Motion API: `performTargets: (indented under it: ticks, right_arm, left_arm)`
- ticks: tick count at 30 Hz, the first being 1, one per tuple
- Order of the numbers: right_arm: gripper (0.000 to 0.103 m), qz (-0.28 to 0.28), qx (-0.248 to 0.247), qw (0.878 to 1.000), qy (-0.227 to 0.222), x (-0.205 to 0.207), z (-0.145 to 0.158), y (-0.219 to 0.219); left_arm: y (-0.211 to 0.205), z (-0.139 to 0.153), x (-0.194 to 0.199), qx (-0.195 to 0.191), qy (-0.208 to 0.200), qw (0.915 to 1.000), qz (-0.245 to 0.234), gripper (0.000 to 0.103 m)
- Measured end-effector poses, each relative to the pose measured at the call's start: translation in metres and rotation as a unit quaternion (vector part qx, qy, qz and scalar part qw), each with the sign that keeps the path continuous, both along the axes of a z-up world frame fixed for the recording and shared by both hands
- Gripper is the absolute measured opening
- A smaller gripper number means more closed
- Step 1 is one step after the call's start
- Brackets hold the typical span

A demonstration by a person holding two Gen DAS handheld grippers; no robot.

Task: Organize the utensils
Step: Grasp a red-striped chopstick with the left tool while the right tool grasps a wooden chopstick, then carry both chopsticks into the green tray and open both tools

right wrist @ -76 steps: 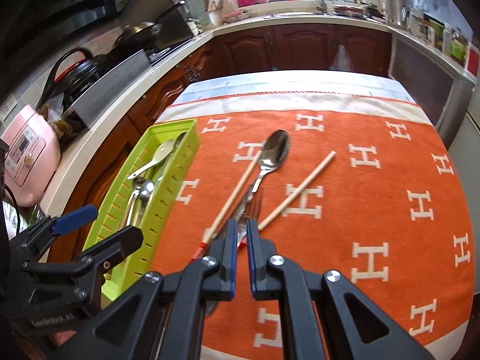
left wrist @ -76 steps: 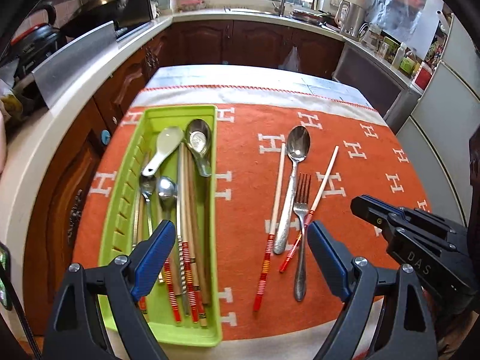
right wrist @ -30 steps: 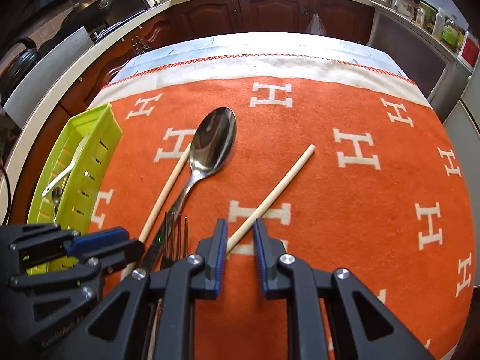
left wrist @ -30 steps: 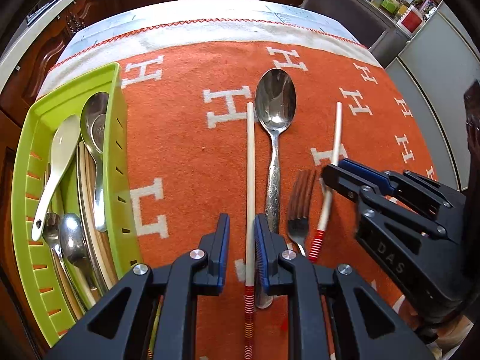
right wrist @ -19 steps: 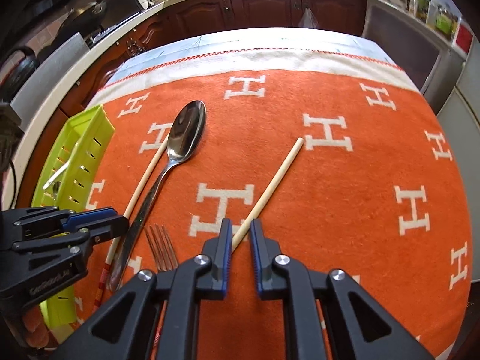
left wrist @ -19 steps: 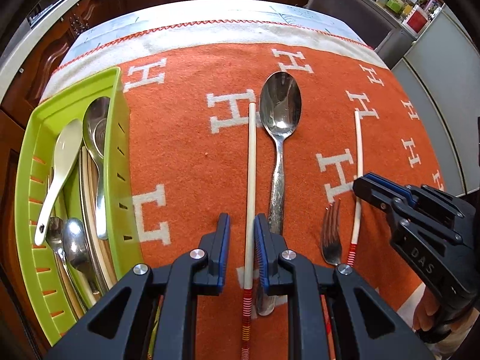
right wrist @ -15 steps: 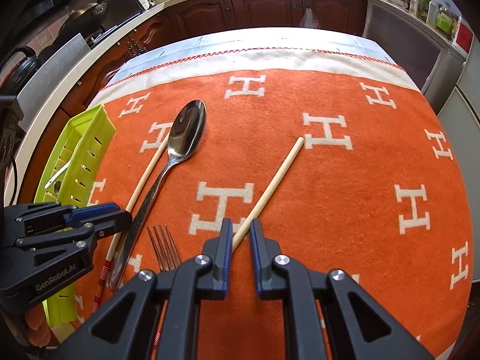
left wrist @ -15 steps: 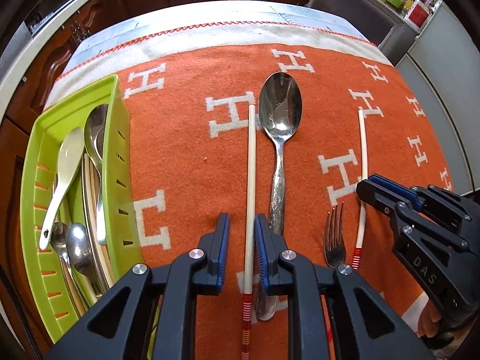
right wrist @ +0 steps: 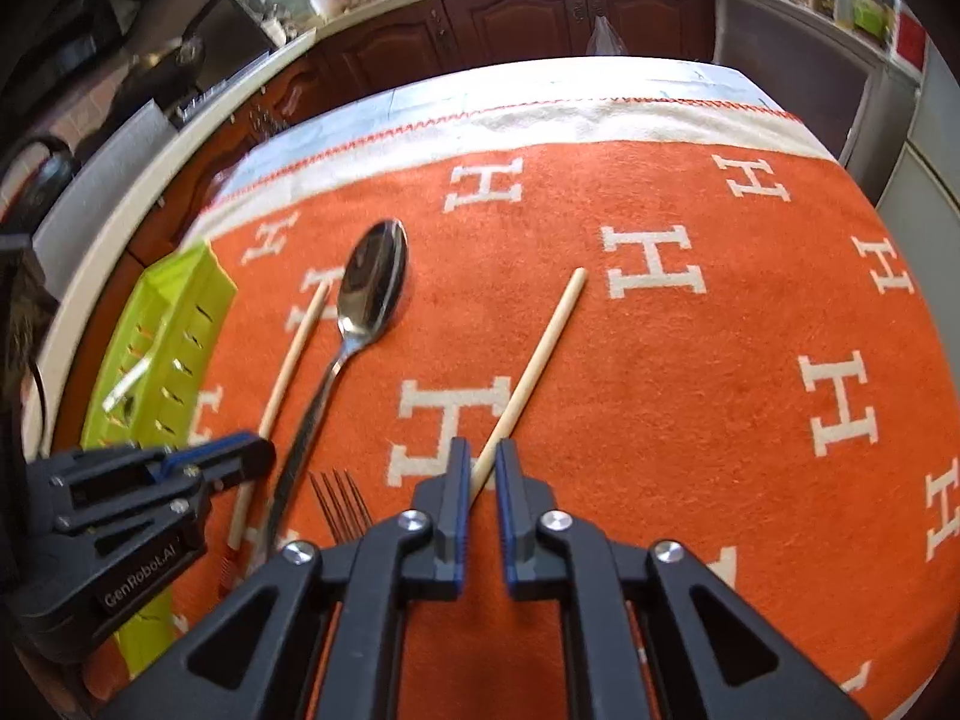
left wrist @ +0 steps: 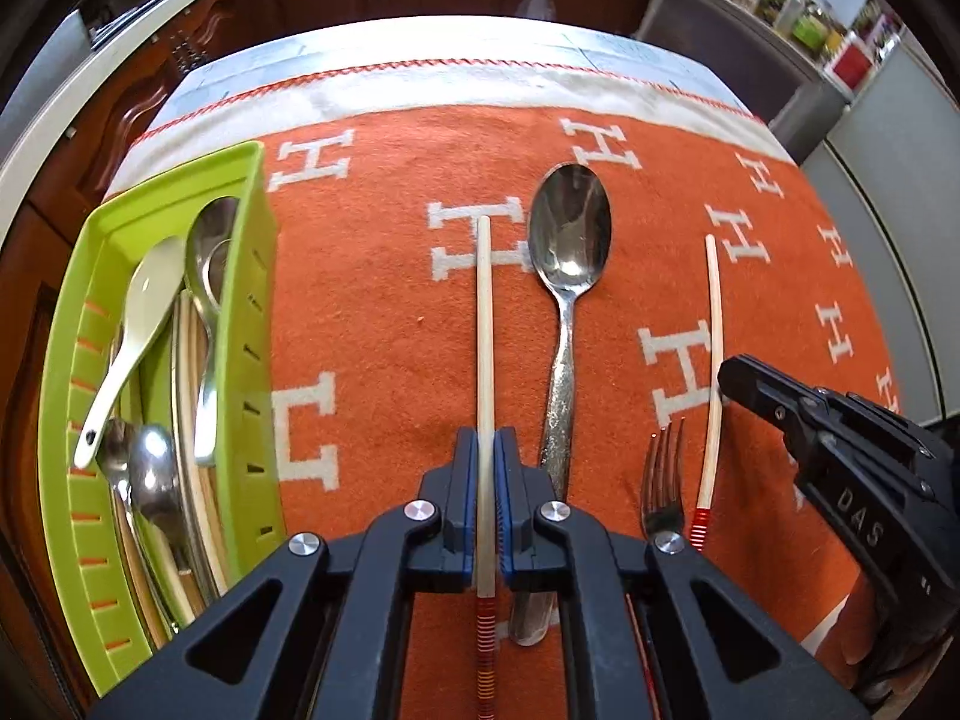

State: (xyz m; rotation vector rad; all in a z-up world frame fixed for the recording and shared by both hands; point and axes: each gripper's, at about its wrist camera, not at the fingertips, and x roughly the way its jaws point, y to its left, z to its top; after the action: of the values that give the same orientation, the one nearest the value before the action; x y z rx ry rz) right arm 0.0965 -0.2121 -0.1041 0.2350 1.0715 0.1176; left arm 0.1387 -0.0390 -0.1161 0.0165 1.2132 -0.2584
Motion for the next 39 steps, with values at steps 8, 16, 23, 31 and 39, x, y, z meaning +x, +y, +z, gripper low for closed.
performTargets:
  ticks: [8, 16, 23, 31, 39]
  right_arm:
    - [0.000, -0.020, 0.043, 0.999, -0.010, 0.011, 0.005, -0.010]
    - [0.003, -0.043, 0.057, 0.996, 0.046, 0.016, 0.003, -0.019]
    - [0.015, -0.069, 0.023, 0.996, 0.060, 0.012, -0.003, -0.001]
    - [0.011, -0.080, -0.081, 0.992, 0.061, 0.014, 0.000, 0.029]
    - [0.005, -0.127, -0.006, 0.992, 0.027, 0.014, 0.001, 0.006]
  left_arm:
    - [0.007, 0.020, -0.009, -0.026, -0.017, 0.9994, 0.012, 0.003]
    - [0.019, 0.045, -0.021, -0.060, -0.035, 0.9973, 0.024, 0.003]
    - [0.054, 0.078, -0.040, -0.088, -0.060, 0.9930, 0.052, 0.003]
    - [0.122, 0.104, -0.058, -0.091, -0.087, 0.9856, 0.113, 0.003]
    - [0.161, 0.085, -0.053, -0.069, -0.084, 0.9823, 0.153, 0.003]
